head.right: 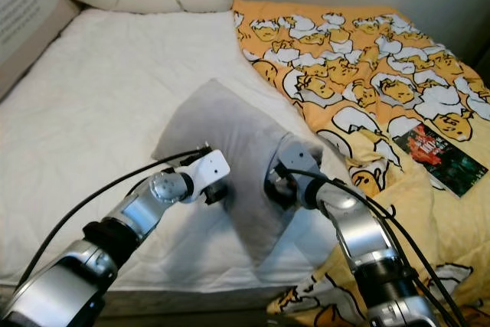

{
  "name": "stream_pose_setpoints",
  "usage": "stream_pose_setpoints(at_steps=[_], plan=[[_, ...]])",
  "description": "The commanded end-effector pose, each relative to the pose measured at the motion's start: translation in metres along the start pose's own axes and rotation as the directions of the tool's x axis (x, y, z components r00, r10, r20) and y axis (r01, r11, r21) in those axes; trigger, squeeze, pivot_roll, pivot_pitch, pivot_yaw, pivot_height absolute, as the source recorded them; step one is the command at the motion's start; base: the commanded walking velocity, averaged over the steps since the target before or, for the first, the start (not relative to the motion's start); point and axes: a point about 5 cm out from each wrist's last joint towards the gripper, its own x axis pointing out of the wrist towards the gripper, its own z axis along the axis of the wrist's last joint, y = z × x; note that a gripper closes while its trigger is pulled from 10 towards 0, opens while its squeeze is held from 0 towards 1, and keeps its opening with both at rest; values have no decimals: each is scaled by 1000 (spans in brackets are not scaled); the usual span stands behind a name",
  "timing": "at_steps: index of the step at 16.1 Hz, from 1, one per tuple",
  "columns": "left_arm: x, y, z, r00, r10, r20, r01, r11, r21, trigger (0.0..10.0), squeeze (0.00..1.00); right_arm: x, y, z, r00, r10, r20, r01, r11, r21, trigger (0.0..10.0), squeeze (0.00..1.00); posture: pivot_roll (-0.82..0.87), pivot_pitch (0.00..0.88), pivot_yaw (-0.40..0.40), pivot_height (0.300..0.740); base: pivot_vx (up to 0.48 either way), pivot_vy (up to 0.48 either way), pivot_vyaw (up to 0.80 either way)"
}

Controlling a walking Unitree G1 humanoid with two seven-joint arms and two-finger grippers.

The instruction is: Clean up the room

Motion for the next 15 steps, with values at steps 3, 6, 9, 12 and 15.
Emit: stream_pose_setpoints(at_steps=[3,6,9,12,15], plan=[[-1,19,23,993,66,99,-61,997,-53,10000,365,-11,24,19,980,190,66,-191,981,11,10000,0,32,0,-6,740,0,0,0],[-25,47,12,989,73,132,-69,997,-35,10000,365,-35,39,17,939,345,7,-345,939,-8,10000,0,36,0,-8,740,0,0,0],[-52,60,-4,992,4,127,-4,1000,-4,10000,365,-49,33,17,930,366,-38,-367,928,-60,10000,0,42,0,-15,740,0,0,0],[-77,81,-23,997,33,74,-32,999,-17,10000,357,-66,15,43,926,377,29,-371,920,-123,10000,0,49,0,-26,740,0,0,0],[-82,85,-30,997,67,39,-64,995,-73,10000,263,-85,-3,65,936,347,54,-330,922,-202,10000,0,45,0,-28,740,0,0,0]])
